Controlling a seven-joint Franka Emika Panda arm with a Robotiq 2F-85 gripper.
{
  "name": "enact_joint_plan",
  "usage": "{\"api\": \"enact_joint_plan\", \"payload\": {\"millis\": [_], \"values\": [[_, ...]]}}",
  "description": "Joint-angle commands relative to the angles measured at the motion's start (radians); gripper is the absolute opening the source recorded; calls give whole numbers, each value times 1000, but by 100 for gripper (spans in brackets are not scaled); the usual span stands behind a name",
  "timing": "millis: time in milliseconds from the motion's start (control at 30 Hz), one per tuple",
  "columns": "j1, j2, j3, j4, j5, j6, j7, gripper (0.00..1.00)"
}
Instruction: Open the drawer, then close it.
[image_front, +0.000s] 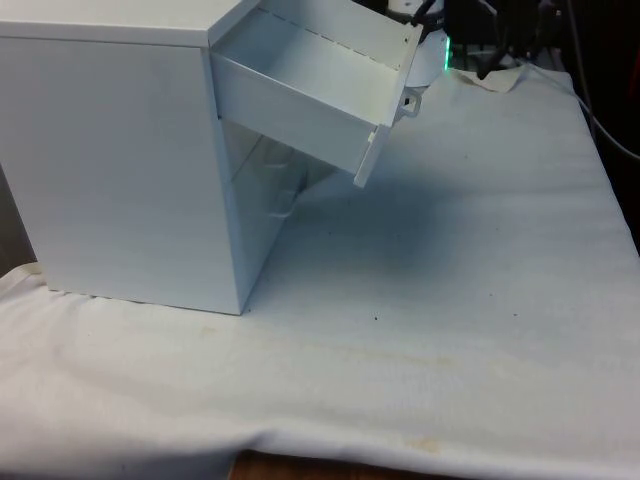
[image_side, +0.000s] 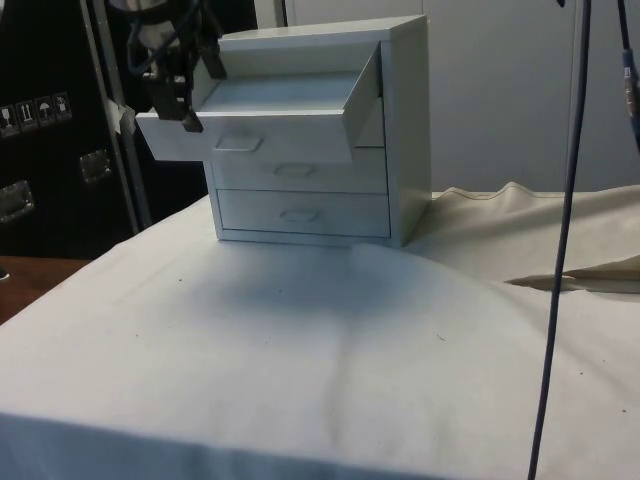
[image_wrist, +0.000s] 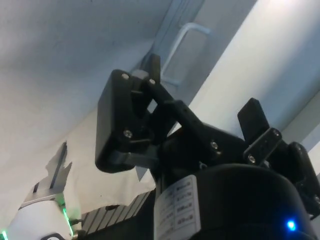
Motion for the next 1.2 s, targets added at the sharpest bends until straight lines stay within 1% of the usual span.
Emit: {"api": "enact_joint_plan", "payload": {"millis": [0, 67, 167, 200, 233, 267, 500, 533, 567, 600, 800, 833, 867, 1067, 1100, 1167], "values": [[4, 6, 5, 1, 6, 1, 9, 100], [5, 11, 12, 4, 5, -1, 18, 100], [-1, 22, 27, 1, 7, 7, 33, 100], [-1, 26, 30, 0, 9, 10, 37, 100], [1, 23, 27, 0, 1, 4, 37, 100], [-1, 29, 31, -1, 11, 13, 39, 100], [-1, 64, 47, -4, 24, 33, 63, 100], [-1, 69, 48, -4, 26, 35, 65, 100], [1, 69, 45, -1, 19, 24, 66, 100], [-2, 75, 49, -6, 28, 39, 68, 100], [-3, 111, 51, -11, 41, 59, 75, 100], [1, 111, 48, -5, 34, 47, 76, 100], [-3, 114, 50, -10, 42, 59, 74, 100], [-2, 121, 50, -7, 42, 55, 74, 100], [-2, 121, 49, -7, 42, 55, 74, 99], [-2, 121, 49, -6, 41, 55, 74, 90]]}}
